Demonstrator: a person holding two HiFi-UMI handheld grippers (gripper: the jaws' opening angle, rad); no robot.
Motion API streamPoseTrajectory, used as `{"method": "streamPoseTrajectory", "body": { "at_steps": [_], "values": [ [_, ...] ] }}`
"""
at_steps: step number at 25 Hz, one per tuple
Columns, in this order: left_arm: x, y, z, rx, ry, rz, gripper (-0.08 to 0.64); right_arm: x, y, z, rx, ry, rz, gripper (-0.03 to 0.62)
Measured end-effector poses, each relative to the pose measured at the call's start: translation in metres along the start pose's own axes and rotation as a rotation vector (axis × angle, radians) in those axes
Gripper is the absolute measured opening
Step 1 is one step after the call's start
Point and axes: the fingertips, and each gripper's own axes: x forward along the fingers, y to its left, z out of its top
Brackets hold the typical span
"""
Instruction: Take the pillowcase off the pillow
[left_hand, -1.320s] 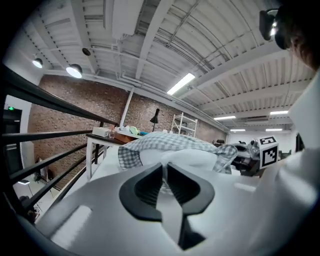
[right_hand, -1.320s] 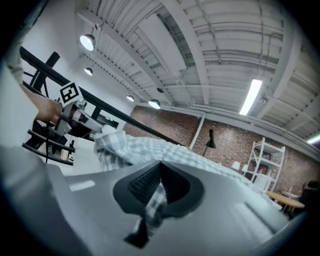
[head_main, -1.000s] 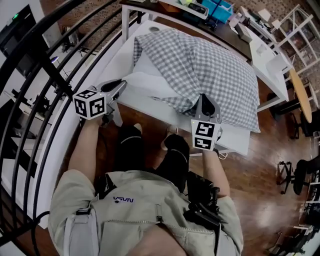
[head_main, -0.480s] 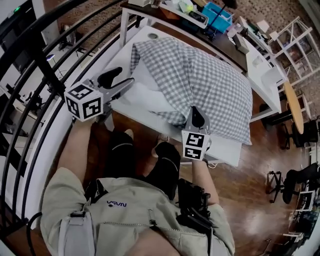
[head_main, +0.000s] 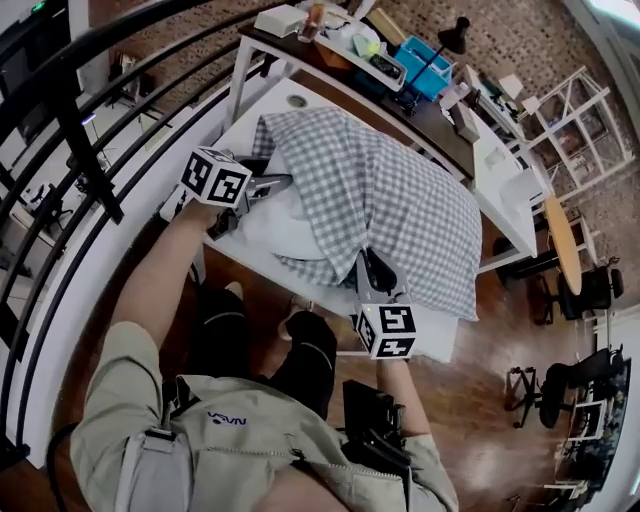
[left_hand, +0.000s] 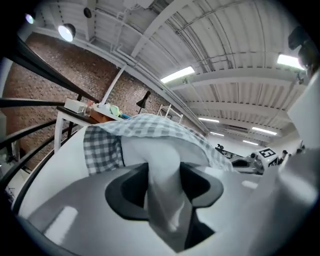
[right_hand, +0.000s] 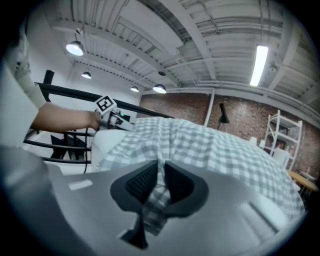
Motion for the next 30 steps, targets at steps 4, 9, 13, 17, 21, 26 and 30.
{"method": "streamPoseTrajectory", "body": {
  "at_steps": [4, 9, 13, 17, 21, 26, 30],
  "values": [
    [-0.006, -0.003, 0.004, 0.114, -0.004, 0.092, 0.123, -0.008, 0.035, 0.054, -0.058, -0.078, 0.198, 0.103],
    [-0.012, -0.018, 0.012, 0.273, -0.018, 0.197, 0.081, 0.029, 0.036, 0.146, -0.238, -0.176, 0.232, 0.117],
    [-0.011, -0.027, 0.01, 0.335, -0.034, 0.229, 0.069, 0.105, 0.019, 0.165, -0.242, -0.057, 0.21, 0.184],
    [-0.015, -0.042, 0.013, 0.407, -0.036, 0.253, 0.062, 0.159, 0.009, 0.132, -0.224, 0.163, 0.205, 0.204],
    [-0.027, -0.048, 0.007, 0.421, -0.056, 0.261, 0.055, 0.163, 0.006, 0.143, -0.297, 0.146, 0.124, 0.019],
    [-0.041, -0.063, 0.006, 0.457, -0.104, 0.263, 0.051, 0.163, -0.037, 0.172, -0.463, 0.122, -0.092, 0.008],
    [-0.058, -0.072, -0.01, 0.521, -0.134, 0.249, 0.052, 0.163, -0.115, 0.147, -0.442, 0.219, -0.252, 0.008]
  ]
}}
